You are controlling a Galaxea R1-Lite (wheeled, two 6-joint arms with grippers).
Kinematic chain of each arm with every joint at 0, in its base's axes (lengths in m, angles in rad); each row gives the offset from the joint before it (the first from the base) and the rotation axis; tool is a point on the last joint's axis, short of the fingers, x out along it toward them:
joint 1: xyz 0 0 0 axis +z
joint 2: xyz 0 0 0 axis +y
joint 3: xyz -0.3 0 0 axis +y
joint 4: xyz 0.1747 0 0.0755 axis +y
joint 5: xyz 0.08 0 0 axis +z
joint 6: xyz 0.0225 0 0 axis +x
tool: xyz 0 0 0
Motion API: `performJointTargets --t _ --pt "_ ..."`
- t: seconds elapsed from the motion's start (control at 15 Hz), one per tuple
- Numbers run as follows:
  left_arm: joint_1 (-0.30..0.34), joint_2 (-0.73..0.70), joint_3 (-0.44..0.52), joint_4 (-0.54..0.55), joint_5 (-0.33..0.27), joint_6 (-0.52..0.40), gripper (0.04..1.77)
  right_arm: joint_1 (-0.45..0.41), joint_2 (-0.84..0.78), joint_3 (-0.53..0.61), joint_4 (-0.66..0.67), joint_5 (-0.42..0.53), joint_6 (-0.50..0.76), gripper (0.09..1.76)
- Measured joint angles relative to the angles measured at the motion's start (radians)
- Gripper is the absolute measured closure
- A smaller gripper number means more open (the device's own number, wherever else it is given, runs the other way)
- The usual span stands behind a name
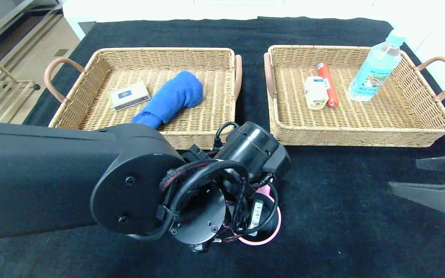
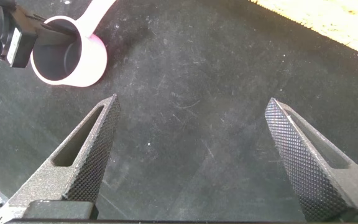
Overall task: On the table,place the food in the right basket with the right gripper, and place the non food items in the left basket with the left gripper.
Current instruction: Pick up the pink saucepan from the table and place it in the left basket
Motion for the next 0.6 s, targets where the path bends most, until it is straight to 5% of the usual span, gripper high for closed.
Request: performJointTargets --t 0.6 --pt "-0.006 -0.007 0.006 0.001 0.0 0.0 1.64 0.0 0.002 0.001 0.0 0.0 0.0 0.14"
